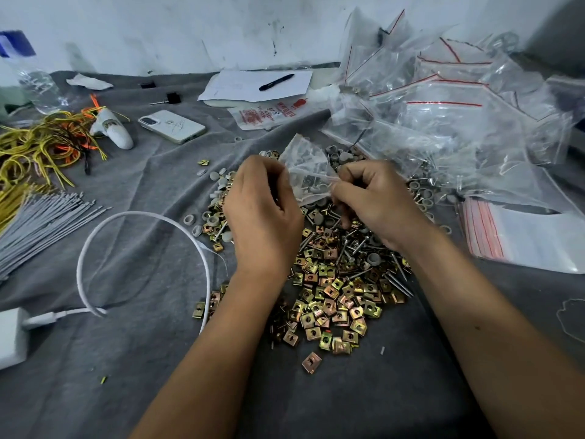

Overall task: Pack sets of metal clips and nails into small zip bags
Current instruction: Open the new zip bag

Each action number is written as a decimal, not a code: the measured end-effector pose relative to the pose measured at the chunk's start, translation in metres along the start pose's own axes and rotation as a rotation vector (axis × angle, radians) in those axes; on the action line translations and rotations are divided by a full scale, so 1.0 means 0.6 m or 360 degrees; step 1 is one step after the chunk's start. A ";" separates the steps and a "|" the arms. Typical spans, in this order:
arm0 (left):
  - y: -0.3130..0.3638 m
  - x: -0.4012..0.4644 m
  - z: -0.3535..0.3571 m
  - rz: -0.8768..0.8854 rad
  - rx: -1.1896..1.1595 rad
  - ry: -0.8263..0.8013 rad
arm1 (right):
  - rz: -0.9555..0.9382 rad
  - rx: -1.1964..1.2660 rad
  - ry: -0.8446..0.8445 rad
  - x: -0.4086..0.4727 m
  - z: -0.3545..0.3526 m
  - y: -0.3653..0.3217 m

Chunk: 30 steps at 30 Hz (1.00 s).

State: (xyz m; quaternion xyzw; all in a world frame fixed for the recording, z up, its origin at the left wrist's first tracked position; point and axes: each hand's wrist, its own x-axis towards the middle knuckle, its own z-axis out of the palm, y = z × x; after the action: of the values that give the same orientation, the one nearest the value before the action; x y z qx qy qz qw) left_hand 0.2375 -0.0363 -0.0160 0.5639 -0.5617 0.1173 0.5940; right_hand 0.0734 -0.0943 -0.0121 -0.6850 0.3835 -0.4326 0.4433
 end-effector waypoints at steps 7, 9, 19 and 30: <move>0.022 -0.015 0.019 0.0142 -0.0182 -0.0454 | -0.0010 0.0040 0.0531 0.006 0.013 -0.006; 0.019 -0.018 0.023 0.0022 -0.0132 -0.0521 | -0.0086 -0.0028 0.0499 0.004 0.015 -0.009; -0.002 0.007 -0.002 -0.0035 -0.0084 -0.0125 | -0.0364 -0.0532 0.0462 0.000 0.011 -0.013; 0.008 0.003 0.002 0.0072 -0.0157 -0.0226 | -0.0208 -0.0041 0.0408 0.004 0.011 -0.004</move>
State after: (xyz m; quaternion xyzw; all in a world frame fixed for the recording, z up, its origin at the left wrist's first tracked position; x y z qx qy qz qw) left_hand 0.2337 -0.0365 -0.0123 0.5279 -0.6200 0.0627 0.5770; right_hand 0.0804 -0.0942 -0.0108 -0.6532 0.3973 -0.5395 0.3527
